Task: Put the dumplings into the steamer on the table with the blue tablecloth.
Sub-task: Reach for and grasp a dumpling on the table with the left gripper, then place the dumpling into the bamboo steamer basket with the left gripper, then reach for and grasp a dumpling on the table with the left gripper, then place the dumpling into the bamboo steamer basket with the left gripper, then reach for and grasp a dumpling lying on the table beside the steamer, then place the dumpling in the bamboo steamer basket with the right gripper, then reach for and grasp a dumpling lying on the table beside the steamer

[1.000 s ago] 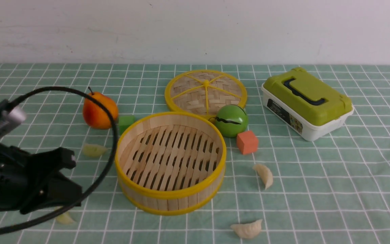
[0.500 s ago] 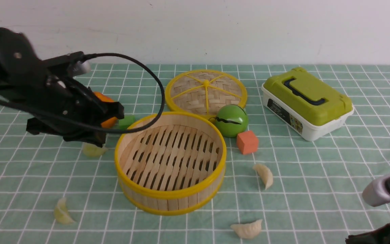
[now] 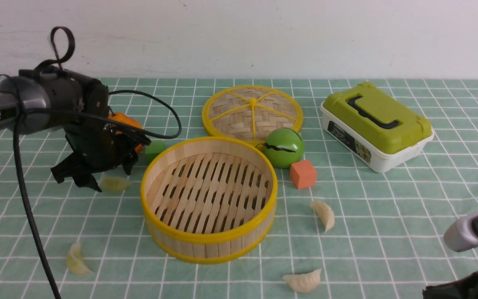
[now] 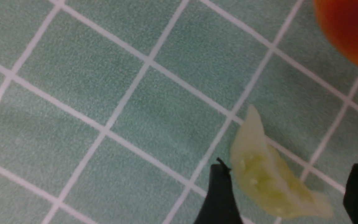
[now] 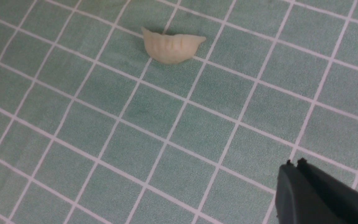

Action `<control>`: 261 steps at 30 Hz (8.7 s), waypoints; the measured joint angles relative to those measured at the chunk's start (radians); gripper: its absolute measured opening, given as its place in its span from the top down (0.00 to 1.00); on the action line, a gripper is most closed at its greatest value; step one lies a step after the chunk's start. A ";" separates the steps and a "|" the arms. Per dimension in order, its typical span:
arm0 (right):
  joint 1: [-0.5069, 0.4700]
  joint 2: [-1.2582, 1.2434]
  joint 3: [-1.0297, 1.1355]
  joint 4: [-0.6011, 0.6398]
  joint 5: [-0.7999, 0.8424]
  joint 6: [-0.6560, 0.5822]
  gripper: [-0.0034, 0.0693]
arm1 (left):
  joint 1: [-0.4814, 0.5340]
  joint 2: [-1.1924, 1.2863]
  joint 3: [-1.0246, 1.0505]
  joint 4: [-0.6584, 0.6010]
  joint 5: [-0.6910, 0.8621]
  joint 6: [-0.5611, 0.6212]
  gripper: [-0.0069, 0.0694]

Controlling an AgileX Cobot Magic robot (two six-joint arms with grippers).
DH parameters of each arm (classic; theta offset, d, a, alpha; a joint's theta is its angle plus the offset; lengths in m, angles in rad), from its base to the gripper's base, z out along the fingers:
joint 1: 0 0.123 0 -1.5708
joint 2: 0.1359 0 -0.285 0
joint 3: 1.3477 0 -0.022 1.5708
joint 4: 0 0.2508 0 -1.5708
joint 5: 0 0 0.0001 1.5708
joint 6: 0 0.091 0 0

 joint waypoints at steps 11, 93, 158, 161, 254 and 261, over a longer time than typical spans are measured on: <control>0.001 0.000 0.000 0.001 -0.004 0.000 0.95 | 0.010 0.042 -0.018 0.004 0.010 0.033 0.58; 0.001 0.000 0.000 0.054 -0.006 -0.015 0.89 | -0.132 -0.390 0.710 0.341 -0.187 -0.220 0.66; 0.103 0.965 -0.849 -0.344 0.133 0.332 0.39 | -0.408 -1.166 0.462 0.011 0.305 0.581 0.93; 0.103 1.033 -0.877 -0.367 0.118 0.372 0.44 | -0.408 -1.364 0.665 0.082 0.239 0.477 0.93; 0.377 0.906 -0.631 -0.344 0.129 0.012 0.69 | -0.408 -1.823 1.082 0.253 0.078 0.194 0.92; 0.376 0.837 -0.732 -0.326 0.309 0.012 0.68 | -0.408 -1.823 1.082 0.253 0.078 0.194 0.92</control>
